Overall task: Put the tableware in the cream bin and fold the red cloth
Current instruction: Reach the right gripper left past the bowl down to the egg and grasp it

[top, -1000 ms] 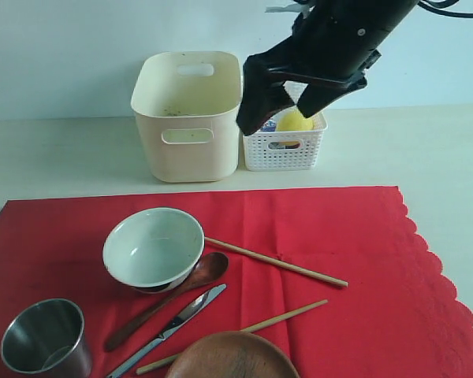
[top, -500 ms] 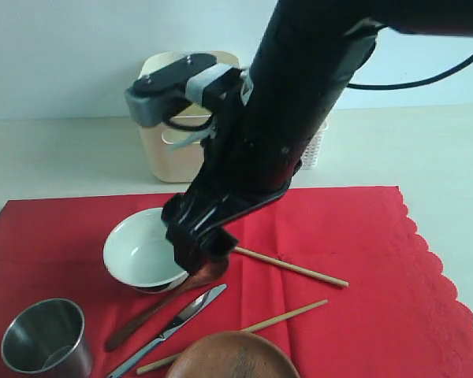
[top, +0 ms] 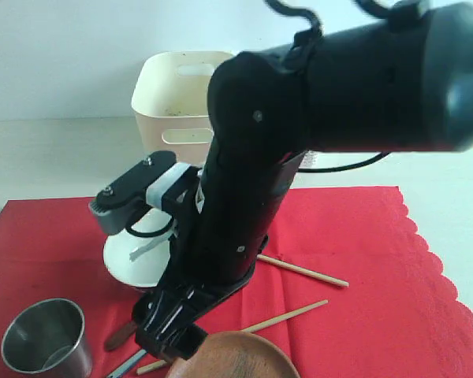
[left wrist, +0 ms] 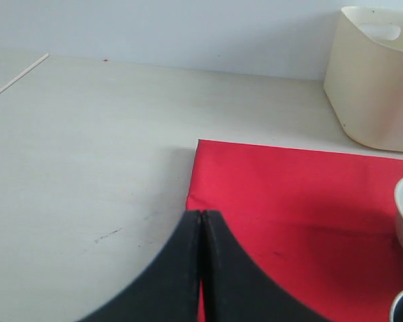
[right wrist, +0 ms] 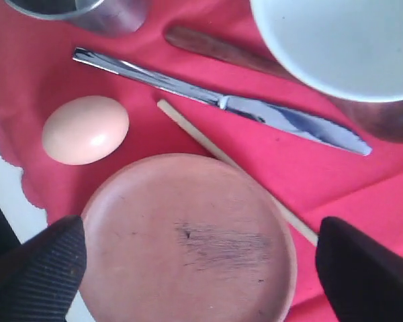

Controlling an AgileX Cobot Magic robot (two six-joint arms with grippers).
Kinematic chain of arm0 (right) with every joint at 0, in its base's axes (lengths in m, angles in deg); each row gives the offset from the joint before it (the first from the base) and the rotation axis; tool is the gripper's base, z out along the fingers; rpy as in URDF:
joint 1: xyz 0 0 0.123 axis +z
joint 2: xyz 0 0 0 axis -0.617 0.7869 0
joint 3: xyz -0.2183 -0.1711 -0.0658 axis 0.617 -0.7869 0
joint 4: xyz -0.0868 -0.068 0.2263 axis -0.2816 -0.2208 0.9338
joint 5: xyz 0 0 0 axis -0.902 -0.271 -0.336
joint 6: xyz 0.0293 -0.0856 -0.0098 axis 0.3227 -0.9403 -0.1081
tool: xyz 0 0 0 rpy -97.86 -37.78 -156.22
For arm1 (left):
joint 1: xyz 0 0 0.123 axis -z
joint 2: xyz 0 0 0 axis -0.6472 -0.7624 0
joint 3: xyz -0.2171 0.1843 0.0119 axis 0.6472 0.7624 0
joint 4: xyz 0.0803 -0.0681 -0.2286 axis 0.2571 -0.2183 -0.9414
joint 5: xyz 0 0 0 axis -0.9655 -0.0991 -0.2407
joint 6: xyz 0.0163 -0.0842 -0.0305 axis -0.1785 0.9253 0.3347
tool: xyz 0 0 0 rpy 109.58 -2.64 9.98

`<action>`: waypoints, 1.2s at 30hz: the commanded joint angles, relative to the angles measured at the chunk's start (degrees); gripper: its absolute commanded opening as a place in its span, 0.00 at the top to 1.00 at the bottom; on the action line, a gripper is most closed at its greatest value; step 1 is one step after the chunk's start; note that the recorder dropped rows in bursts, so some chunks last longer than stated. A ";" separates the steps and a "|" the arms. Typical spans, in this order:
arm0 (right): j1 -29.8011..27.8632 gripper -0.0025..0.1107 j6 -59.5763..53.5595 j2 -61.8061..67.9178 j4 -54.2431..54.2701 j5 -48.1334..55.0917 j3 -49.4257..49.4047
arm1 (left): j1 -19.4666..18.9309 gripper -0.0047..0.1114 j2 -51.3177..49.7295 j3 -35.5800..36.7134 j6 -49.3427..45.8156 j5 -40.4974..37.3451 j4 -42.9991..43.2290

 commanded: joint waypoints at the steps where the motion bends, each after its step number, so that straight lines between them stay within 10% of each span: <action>1: 0.15 0.22 -0.56 5.40 4.15 -1.47 -0.18 | 0.27 0.95 0.32 -0.04 -0.01 0.33 0.32; 23: 8.48 0.23 0.11 14.22 8.97 -13.47 -0.06 | 0.27 0.95 0.32 -0.04 -0.01 0.33 0.32; 36: 10.44 0.64 0.11 16.21 8.89 -13.58 -0.06 | 0.27 0.95 0.32 -0.04 -0.01 0.33 0.32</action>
